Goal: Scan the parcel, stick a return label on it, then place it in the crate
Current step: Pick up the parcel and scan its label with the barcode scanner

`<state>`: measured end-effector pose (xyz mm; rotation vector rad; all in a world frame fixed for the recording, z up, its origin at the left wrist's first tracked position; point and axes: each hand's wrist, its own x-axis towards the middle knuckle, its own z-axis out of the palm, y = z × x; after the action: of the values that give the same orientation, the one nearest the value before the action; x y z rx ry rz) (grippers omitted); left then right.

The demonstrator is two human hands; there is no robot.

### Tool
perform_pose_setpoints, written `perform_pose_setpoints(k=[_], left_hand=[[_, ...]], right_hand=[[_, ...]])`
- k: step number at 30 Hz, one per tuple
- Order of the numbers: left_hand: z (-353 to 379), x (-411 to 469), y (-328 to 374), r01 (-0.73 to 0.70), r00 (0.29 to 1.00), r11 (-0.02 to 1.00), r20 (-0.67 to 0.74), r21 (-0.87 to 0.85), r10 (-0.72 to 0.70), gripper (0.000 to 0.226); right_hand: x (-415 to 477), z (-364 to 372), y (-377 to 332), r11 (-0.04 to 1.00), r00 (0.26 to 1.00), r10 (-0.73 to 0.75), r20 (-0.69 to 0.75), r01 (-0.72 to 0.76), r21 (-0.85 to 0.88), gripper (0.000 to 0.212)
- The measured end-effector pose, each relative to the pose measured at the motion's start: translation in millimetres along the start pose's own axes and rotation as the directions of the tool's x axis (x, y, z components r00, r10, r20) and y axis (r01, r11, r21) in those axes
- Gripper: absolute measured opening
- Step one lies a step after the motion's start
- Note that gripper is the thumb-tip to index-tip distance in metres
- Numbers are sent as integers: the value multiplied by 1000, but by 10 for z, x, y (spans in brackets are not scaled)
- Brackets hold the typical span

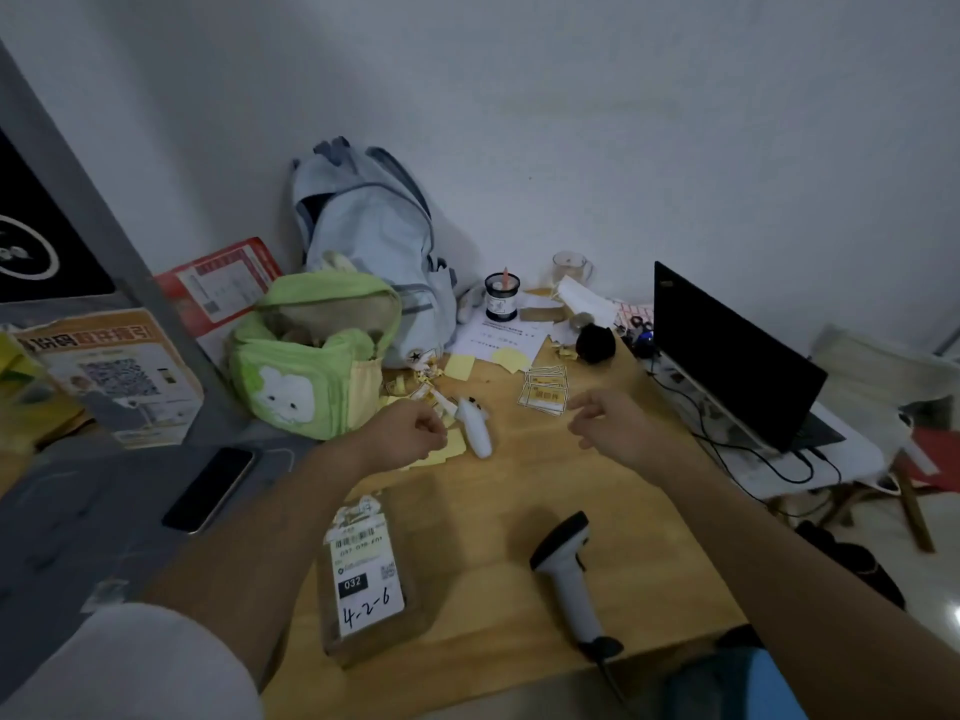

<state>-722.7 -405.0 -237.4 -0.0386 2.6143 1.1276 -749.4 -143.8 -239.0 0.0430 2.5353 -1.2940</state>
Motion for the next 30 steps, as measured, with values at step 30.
perform_pose_setpoints(k=[30], left_hand=[[613, -473, -1699, 544, 820, 770, 19, -333, -571, 75]], right_hand=[[-134, 1334, 1568, 823, 857, 505, 108, -440, -358, 64]])
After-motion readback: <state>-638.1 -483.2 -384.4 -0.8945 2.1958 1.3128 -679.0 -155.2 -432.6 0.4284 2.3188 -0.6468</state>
